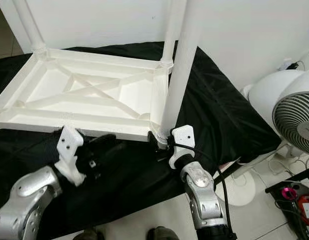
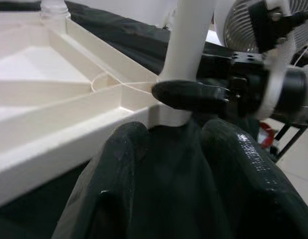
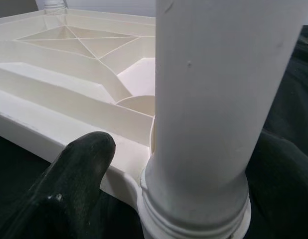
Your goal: Building children table
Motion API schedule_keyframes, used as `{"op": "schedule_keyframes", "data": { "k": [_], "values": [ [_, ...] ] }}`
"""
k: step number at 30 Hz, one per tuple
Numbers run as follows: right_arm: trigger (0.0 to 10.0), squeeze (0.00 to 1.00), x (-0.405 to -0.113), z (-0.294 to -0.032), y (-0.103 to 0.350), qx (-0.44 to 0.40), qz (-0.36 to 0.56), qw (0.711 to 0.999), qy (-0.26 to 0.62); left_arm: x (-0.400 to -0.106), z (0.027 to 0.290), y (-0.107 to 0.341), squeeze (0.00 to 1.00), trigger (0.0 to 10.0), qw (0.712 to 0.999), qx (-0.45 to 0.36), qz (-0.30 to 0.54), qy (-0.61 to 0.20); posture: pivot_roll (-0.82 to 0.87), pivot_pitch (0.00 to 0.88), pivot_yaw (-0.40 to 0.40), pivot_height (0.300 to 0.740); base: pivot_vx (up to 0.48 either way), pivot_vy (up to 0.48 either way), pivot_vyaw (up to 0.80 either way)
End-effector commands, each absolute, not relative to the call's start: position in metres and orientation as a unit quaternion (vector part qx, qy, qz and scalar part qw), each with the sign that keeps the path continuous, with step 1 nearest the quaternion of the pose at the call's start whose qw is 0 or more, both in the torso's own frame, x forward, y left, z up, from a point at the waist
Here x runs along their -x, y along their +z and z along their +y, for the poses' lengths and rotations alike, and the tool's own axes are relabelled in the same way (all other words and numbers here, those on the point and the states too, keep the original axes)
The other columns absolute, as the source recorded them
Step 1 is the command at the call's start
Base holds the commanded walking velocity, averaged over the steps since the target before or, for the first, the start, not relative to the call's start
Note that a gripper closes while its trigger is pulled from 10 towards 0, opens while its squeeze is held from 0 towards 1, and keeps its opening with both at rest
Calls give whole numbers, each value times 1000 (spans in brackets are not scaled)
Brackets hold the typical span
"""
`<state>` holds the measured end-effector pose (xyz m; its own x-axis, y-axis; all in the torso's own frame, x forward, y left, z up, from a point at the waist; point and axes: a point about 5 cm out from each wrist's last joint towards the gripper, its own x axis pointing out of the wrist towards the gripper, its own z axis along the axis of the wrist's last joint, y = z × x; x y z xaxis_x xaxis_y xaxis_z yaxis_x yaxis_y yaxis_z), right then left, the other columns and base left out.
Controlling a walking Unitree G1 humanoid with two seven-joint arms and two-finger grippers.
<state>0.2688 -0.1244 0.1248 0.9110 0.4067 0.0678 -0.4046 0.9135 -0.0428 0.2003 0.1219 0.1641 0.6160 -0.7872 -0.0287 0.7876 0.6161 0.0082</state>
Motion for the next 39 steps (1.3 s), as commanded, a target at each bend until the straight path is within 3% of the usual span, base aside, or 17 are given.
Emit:
{"op": "schedule_keyframes", "data": {
  "k": [1,7,9,18,20,24,31,34,37,39],
  "values": [
    [10000,0,-270,-123,122,8,-33,976,216,-196,117,167,0,10000,893,1,9,-451,-25,68,-53,740,0,0,0],
    [10000,0,-266,-107,122,2,-29,958,285,-185,114,170,0,10000,879,16,23,-476,-11,67,-64,740,0,0,0],
    [10000,0,-256,-93,122,-11,-25,939,344,-170,118,172,0,10000,857,41,45,-513,1,68,-73,740,0,0,0],
    [10000,0,-241,-82,120,-21,-10,911,412,-152,123,176,0,10000,821,38,64,-565,1,68,-73,740,0,0,0],
    [10000,0,-232,-75,121,-29,-1,887,461,-140,133,174,0,10000,800,16,85,-593,24,70,-86,740,0,0,0],
    [10000,0,-228,-71,123,-46,9,872,488,-136,137,173,0,10000,794,6,97,-600,29,69,-85,740,0,0,0],
    [10000,0,-218,-65,131,-75,25,815,574,-125,143,175,0,10000,778,-4,115,-617,29,69,-85,740,0,0,0],
    [10000,0,-218,-65,131,-75,25,815,574,-125,143,175,0,10000,778,-4,115,-617,29,69,-85,740,0,0,0],
    [10000,0,-215,-60,134,-103,40,773,625,-120,142,181,0,10000,770,-12,113,-627,46,65,-86,740,0,0,0],
    [10000,0,-214,-59,135,-107,43,762,637,-119,142,182,0,10000,769,-13,114,-629,46,65,-86,740,0,0,0]
  ]
}}
